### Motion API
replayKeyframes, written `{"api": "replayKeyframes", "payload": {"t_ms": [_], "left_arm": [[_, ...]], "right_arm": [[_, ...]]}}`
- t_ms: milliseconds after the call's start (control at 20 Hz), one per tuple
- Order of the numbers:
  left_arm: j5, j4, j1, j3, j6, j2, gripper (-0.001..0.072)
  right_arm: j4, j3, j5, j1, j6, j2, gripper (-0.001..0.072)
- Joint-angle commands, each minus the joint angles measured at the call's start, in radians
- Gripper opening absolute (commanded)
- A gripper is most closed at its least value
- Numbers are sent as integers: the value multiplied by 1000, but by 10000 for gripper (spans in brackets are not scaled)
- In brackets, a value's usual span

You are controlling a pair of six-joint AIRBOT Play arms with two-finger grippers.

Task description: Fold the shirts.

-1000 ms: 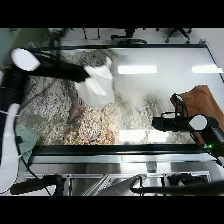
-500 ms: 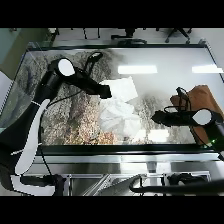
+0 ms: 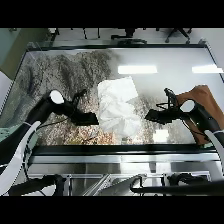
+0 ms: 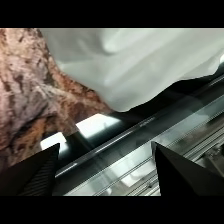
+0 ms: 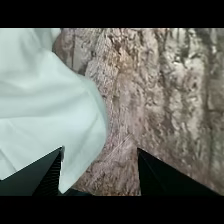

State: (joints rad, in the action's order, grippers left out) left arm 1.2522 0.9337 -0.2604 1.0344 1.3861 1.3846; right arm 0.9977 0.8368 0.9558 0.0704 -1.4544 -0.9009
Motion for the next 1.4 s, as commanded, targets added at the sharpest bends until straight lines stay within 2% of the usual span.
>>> {"api": "replayKeyframes", "payload": {"t_ms": [0,50,150,250,300,350,400,450,500,650,850,950,1100,1200,1350], "left_arm": [[-267,-345,-1,-257,-198,-11,639],[-295,-396,-5,-273,-234,11,639],[-310,-424,-18,-251,-251,84,639],[-310,-429,-37,-192,-253,165,638],[-307,-429,-44,-157,-252,201,638],[-289,-429,-49,-117,-252,238,637],[-266,-429,-50,-81,-250,268,580],[-234,-428,-47,-40,-259,295,276],[-194,-427,-43,1,-284,316,21],[-82,-433,-4,120,-261,319,18],[53,-433,27,343,-186,142,16],[64,-433,27,519,-146,30,17],[66,-431,20,842,-137,-98,18],[62,-416,20,1040,-111,-151,19],[-3,-347,21,1114,-103,-255,22]], "right_arm": [[-154,3,-79,0,174,-152,520],[-198,3,-91,0,209,-191,520],[-264,12,-100,0,254,-259,499],[-293,33,-100,0,293,-303,340],[-307,43,-99,0,297,-315,337],[-327,49,-96,0,309,-316,251],[-354,58,-80,0,335,-315,9],[-369,70,-64,0,338,-314,14],[-371,87,-42,-2,337,-311,14],[-374,151,26,-27,335,-255,13],[-439,359,144,-102,322,-64,12],[-452,528,149,-125,322,26,12],[-447,820,116,-127,326,129,12],[-402,980,98,-127,325,169,12],[-338,1142,91,-127,326,193,12]]}}
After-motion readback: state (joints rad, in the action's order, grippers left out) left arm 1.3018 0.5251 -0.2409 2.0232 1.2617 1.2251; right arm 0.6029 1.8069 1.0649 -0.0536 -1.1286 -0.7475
